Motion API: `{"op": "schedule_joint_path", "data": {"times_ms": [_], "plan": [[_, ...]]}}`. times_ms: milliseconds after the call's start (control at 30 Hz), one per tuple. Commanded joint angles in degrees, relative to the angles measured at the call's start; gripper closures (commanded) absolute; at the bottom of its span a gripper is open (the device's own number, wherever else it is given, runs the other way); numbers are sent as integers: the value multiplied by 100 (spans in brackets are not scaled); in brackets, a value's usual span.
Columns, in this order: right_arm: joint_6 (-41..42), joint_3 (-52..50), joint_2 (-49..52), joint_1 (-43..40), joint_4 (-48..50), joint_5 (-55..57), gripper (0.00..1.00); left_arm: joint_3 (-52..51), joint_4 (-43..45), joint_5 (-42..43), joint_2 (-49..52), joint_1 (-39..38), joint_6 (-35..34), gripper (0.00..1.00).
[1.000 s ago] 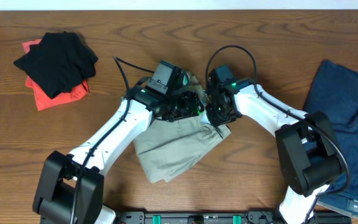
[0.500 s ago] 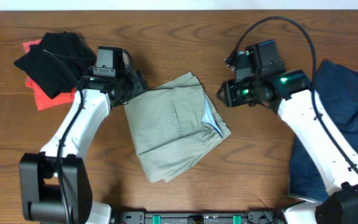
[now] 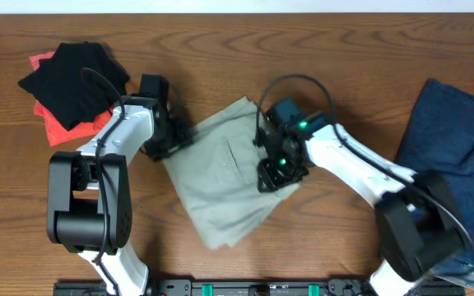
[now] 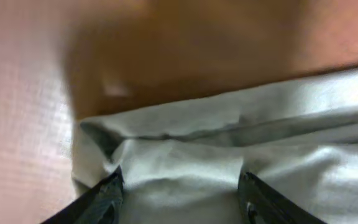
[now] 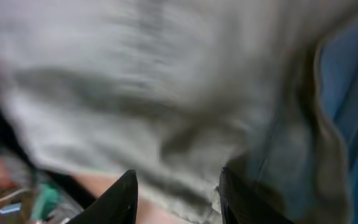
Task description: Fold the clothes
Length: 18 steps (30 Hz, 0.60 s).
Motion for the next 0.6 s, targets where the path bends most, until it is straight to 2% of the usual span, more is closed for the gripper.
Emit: {"op": "schedule_joint_path", "data": {"times_ms": [0,133,200,267,367,467,533,567], "plan": [[420,-79,328,-94,-149,1462,59,-52,-664,-90,173,26,52,38],[789,-76,501,-422,289,3023,59,-52,-1674,74,173,24,55,38],[780,-76,503,-577,881,3373,51,-52,-1963,356,170,24,83,38],[640,-66,503,-691,1558,3386,41,-52,-2022,748,144,24,323,38],[433,-63,503,-745,2120,3077,40,-48,-1980,1078,9,26,509,35],[420,-66,503,-721,2192,2966,39,-44,-1746,1078,-232,26,660,30],[420,-66,503,-699,2140,2966,36,-44,-1506,1121,-387,24,754,23],[420,-66,503,-684,2111,2966,35,-44,-1327,1235,-459,24,879,16]]}}
